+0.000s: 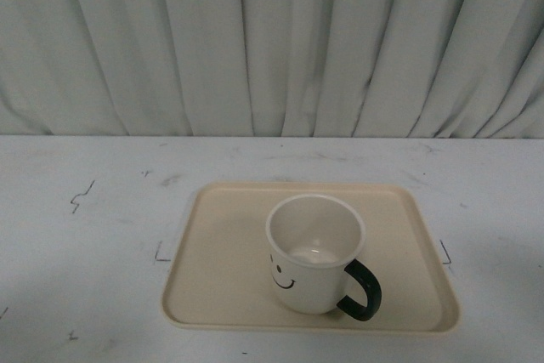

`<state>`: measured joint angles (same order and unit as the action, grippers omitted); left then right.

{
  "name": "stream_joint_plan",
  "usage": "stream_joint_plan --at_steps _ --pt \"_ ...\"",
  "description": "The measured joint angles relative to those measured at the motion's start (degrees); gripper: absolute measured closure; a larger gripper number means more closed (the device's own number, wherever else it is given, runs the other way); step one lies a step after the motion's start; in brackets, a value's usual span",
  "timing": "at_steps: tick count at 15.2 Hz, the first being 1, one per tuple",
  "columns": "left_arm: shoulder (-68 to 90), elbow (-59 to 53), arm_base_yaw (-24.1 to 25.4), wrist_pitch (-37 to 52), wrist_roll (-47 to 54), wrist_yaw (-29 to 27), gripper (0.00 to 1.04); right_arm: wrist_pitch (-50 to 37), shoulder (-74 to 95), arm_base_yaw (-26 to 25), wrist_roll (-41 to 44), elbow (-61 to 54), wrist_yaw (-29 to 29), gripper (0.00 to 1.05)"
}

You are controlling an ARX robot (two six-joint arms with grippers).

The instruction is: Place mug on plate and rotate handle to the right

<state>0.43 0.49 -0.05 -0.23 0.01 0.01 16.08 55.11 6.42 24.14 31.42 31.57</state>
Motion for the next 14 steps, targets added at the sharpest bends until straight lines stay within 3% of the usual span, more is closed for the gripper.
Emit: stream_joint_plan --at_steps 2,5,10,14 --pt "-0.02 0.00 0.00 0.02 0.00 0.00 0.07 0.55 12.00 5.79 3.65 8.48 -7.63 0.06" --pt "0.00 0.00 0.00 0.02 0.00 0.00 0.07 7.13 31.74 8.61 4.55 25.38 -14.71 0.06" --pt "0.00 0.00 0.00 0.02 0.00 -0.02 0.07 11.13 52.98 10.82 -3.34 42.32 -17.20 0.06" --pt "0.00 0.00 0.00 0.02 0.00 -0.02 0.07 10.25 60.28 14.27 -12.39 45.72 -17.90 0.06"
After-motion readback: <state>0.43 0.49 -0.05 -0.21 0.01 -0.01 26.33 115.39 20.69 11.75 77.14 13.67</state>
